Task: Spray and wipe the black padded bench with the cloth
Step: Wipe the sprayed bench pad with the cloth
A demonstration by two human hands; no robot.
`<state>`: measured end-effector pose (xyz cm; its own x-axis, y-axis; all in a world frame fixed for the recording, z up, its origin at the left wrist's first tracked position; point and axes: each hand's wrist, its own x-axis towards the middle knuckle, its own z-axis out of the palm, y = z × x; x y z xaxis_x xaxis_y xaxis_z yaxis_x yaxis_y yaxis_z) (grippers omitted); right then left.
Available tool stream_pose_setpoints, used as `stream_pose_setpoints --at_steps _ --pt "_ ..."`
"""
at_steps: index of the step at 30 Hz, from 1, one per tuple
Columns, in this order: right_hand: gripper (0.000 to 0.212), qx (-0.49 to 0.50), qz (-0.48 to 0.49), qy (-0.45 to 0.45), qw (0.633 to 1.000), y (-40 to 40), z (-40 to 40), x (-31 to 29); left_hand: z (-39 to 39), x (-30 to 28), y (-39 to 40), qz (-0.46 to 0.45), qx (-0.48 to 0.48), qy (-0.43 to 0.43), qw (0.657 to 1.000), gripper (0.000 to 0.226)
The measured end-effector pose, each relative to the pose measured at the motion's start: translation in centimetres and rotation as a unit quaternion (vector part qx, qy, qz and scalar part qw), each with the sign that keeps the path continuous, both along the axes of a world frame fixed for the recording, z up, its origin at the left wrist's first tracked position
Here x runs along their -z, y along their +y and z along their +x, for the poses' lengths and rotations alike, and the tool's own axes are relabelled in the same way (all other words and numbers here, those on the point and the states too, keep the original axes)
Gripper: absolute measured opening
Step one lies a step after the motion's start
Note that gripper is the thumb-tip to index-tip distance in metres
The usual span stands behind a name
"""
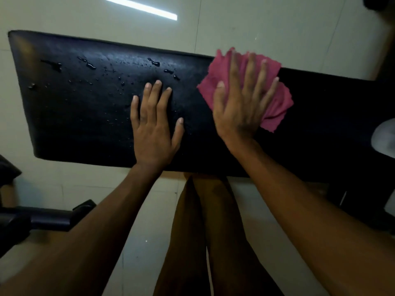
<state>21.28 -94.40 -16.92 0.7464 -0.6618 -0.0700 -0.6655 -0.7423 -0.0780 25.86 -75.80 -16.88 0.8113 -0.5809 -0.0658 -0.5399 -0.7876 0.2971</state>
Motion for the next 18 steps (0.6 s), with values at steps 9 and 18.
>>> stream_pose_setpoints --at_steps 9,18 --pt "0.061 -0.058 0.036 0.002 0.998 -1.4 -6.7 -0.6 -0.3 -0.1 0.2 0.006 -0.002 0.009 1.0 0.062" --pt "0.059 -0.175 0.09 0.015 0.98 4.2 -9.6 -1.6 0.2 0.0 0.2 -0.022 0.007 0.007 1.0 0.061"
